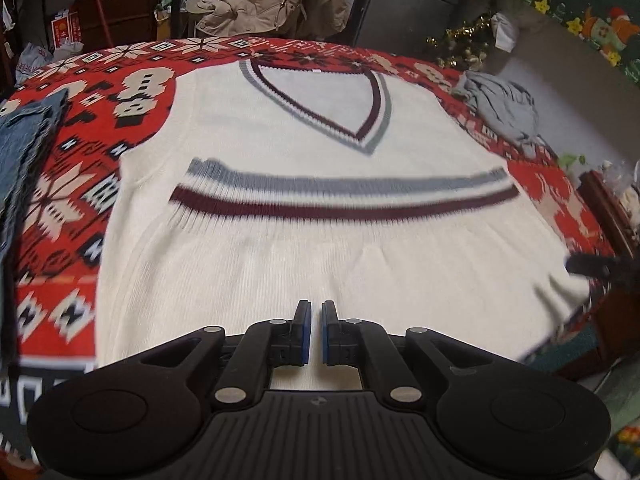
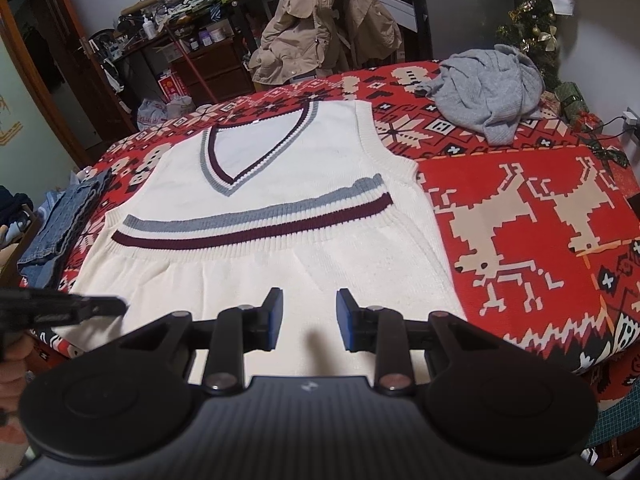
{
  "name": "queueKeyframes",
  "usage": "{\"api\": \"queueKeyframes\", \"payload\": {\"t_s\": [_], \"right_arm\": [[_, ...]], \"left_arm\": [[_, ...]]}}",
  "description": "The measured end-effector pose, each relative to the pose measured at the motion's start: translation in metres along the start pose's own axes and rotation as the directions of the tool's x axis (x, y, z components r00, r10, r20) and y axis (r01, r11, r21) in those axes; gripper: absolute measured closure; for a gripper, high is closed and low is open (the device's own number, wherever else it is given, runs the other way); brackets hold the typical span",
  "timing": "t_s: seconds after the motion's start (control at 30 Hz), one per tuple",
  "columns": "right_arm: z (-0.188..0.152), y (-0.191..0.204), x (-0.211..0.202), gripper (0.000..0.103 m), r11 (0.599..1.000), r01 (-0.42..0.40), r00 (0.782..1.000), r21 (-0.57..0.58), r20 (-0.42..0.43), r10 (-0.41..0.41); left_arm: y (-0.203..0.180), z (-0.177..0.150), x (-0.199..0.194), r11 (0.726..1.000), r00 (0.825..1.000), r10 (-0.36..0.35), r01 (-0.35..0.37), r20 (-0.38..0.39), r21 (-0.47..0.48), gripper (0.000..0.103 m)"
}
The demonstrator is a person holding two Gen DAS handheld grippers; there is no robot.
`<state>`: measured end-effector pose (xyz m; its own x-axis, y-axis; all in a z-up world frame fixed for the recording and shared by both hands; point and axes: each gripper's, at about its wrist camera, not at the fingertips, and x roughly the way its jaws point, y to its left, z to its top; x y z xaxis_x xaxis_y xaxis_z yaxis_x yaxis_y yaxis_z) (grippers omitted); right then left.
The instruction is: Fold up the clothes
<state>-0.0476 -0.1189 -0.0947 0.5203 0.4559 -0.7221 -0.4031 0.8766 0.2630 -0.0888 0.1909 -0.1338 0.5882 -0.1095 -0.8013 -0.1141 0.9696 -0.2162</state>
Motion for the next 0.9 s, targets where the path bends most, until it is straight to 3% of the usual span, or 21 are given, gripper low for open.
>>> {"api": "queueKeyframes", "payload": {"t_s": [0.23, 0.67, 0.9], "right_arm": [[-0.004, -0.012, -0.005, 0.069, 0.999, 0.020, 1.000, 0.037, -0.002, -0.020], [-0.007, -0.014, 0.000, 0.069, 0.999, 0.012, 1.000, 0.046, -0.014, -0.011], [-0.008, -0.008, 0.002, 0.069, 0.999, 0.003, 1.000, 0.033, -0.022, -0.003]], "left_arm": [[0.001, 0.028, 0.020, 1.000, 1.000, 0.010, -0.010, 0.008, -0.007, 0.099], [-0.003, -0.027, -0.019, 1.000, 1.000, 0.009, -0.009, -0.001, 0.010, 0.099], [-0.010, -0.011, -0.006, 1.000, 1.000, -0.021, 0.021, 0.003, 0.008, 0.099]]}}
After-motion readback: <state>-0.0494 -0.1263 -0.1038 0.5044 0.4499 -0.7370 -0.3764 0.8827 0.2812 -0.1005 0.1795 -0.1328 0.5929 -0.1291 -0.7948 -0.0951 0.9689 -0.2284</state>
